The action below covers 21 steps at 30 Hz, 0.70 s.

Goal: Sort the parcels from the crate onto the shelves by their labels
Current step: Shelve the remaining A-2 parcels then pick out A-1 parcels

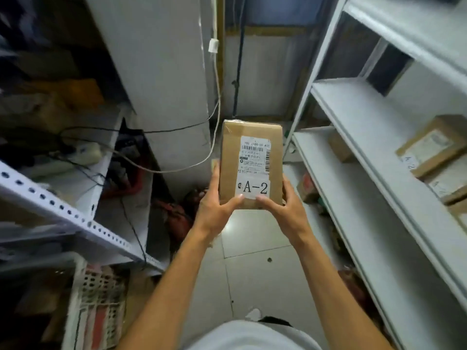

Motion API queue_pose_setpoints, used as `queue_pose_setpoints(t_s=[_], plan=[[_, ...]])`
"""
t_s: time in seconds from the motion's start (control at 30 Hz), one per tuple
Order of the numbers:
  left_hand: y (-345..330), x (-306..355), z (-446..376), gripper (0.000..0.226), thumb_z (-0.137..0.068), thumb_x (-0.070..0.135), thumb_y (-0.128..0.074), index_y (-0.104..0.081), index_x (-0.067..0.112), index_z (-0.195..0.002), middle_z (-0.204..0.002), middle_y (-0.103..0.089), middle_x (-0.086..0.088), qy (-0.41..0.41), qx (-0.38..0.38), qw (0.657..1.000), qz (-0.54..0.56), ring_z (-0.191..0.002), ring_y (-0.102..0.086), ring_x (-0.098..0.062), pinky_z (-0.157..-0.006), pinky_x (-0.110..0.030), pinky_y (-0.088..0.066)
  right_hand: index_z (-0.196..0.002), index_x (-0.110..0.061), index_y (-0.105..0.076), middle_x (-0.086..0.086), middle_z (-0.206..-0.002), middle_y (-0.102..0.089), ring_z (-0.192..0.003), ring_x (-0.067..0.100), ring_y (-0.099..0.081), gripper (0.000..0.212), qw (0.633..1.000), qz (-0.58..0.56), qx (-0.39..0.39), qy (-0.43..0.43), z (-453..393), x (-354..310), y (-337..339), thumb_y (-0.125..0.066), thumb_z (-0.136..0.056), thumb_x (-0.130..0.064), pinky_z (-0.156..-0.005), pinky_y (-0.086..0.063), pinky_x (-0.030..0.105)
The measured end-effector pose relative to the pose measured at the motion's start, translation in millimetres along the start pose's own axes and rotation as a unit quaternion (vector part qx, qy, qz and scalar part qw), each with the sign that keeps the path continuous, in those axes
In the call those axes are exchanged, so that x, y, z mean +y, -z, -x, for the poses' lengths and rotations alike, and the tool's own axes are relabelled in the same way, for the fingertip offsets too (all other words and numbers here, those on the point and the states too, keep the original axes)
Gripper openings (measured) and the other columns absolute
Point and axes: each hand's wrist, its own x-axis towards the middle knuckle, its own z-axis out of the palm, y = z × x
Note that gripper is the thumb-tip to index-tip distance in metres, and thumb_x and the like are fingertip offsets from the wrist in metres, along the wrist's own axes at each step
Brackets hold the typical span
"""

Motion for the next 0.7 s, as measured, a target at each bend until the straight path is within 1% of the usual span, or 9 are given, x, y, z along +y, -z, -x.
queue_pose_setpoints(t_s=[0.03, 0.1, 0.17, 0.23, 0.33, 0.4, 0.47, 0.57, 0.7], plan=[[-18.6, 8.6, -13.1, 0.094, -0.091, 0.025, -0.069, -0.004, 0.046, -0.155, -0.125, -0.051, 0.029, -0.020, -0.016, 1.000, 0.000, -0.112, -0.055, 0.006, -0.083, -0.012, -0.046, -0.147, -0.032, -0.042, -0.009, -0.128, -0.066, -0.116, 0.011, -0.065, 0.090, 0.999, -0.016, 0.027, 0.009, -0.2, -3.8, 15.7, -0.082, -0.068, -0.044, -0.085, -0.059, 0.027], [-52.8, 23.6, -32.6, 0.095, -0.091, 0.021, -0.070, -0.003, 0.042, -0.156, -0.127, -0.047, 0.026, -0.053, -0.052, 0.997, 0.008, -0.111, -0.054, 0.006, -0.075, -0.007, -0.048, -0.144, -0.035, -0.044, -0.010, -0.127, -0.067, -0.115, 0.011, -0.066, 0.084, 0.997, -0.026, 0.074, 0.024, -2.5, -7.0, 46.9, -0.082, -0.069, -0.041, -0.088, -0.059, 0.032], [-83.6, 32.8, -47.7, 0.097, -0.087, 0.029, -0.072, -0.005, 0.046, -0.155, -0.132, -0.048, 0.021, -0.075, -0.088, 0.993, 0.020, -0.116, -0.056, -0.001, -0.080, -0.012, -0.050, -0.143, -0.036, -0.045, -0.013, -0.125, -0.067, -0.114, 0.008, -0.066, 0.077, 0.993, -0.020, 0.111, 0.027, -2.8, -9.6, 77.6, -0.080, -0.074, -0.038, -0.091, -0.059, 0.036], [-111.5, 39.0, -61.7, 0.098, -0.082, 0.035, -0.072, -0.006, 0.051, -0.153, -0.138, -0.050, 0.016, -0.087, -0.126, 0.988, 0.030, -0.121, -0.058, -0.008, -0.091, -0.025, -0.054, -0.142, -0.039, -0.045, -0.018, -0.123, -0.067, -0.111, 0.002, -0.065, 0.072, 0.989, -0.015, 0.147, 0.023, -2.1, -12.3, 106.3, -0.077, -0.077, -0.036, -0.091, -0.059, 0.032], [-146.8, 42.4, -83.4, 0.099, -0.081, 0.031, -0.075, -0.010, 0.053, -0.152, -0.138, -0.050, 0.017, -0.090, -0.177, 0.979, 0.054, -0.121, -0.060, -0.010, -0.096, -0.040, -0.056, -0.141, -0.043, -0.045, -0.021, -0.123, -0.066, -0.113, 0.001, -0.064, 0.067, 0.981, -0.005, 0.191, 0.026, -2.8, -9.7, 138.6, -0.075, -0.083, -0.030, -0.091, -0.057, 0.029], [-163.7, 44.1, -98.7, 0.100, -0.080, 0.032, -0.077, -0.010, 0.053, -0.152, -0.138, -0.048, 0.021, -0.089, -0.203, 0.973, 0.061, -0.120, -0.060, -0.007, -0.093, -0.039, -0.057, -0.141, -0.044, -0.044, -0.021, -0.124, -0.066, -0.115, 0.003, -0.063, 0.066, 0.976, -0.001, 0.215, 0.020, -8.8, -5.8, 151.8, -0.075, -0.085, -0.029, -0.091, -0.057, 0.031], [-175.5, 42.5, -117.7, 0.101, -0.081, 0.031, -0.078, -0.011, 0.049, -0.154, -0.143, -0.047, 0.011, -0.079, -0.227, 0.968, 0.070, -0.120, -0.060, -0.008, -0.091, -0.037, -0.058, -0.142, -0.043, -0.043, -0.020, -0.126, -0.065, -0.115, 0.004, -0.063, 0.066, 0.972, 0.000, 0.233, 0.008, -20.1, -1.3, 161.0, -0.075, -0.087, -0.029, -0.090, -0.058, 0.029], [-188.9, 40.0, -153.7, 0.101, -0.077, 0.037, -0.080, -0.015, 0.040, -0.155, -0.142, -0.051, 0.003, -0.065, -0.255, 0.962, 0.069, -0.121, -0.061, -0.014, -0.093, -0.045, -0.057, -0.142, -0.042, -0.044, -0.020, -0.125, -0.065, -0.115, 0.004, -0.063, 0.066, 0.967, 0.002, 0.256, -0.003, -45.1, 2.4, 170.9, -0.075, -0.085, -0.034, -0.085, -0.058, 0.024], [-199.4, 44.0, -210.0, 0.099, -0.072, 0.044, -0.077, -0.024, 0.034, -0.154, -0.137, -0.059, 0.004, -0.050, -0.299, 0.951, 0.053, -0.122, -0.061, -0.016, -0.095, -0.045, -0.056, -0.139, -0.043, -0.047, -0.019, -0.125, -0.066, -0.113, 0.004, -0.064, 0.061, 0.957, 0.009, 0.291, -0.016, -92.6, 6.9, 179.6, -0.074, -0.085, -0.033, -0.089, -0.058, 0.029]])
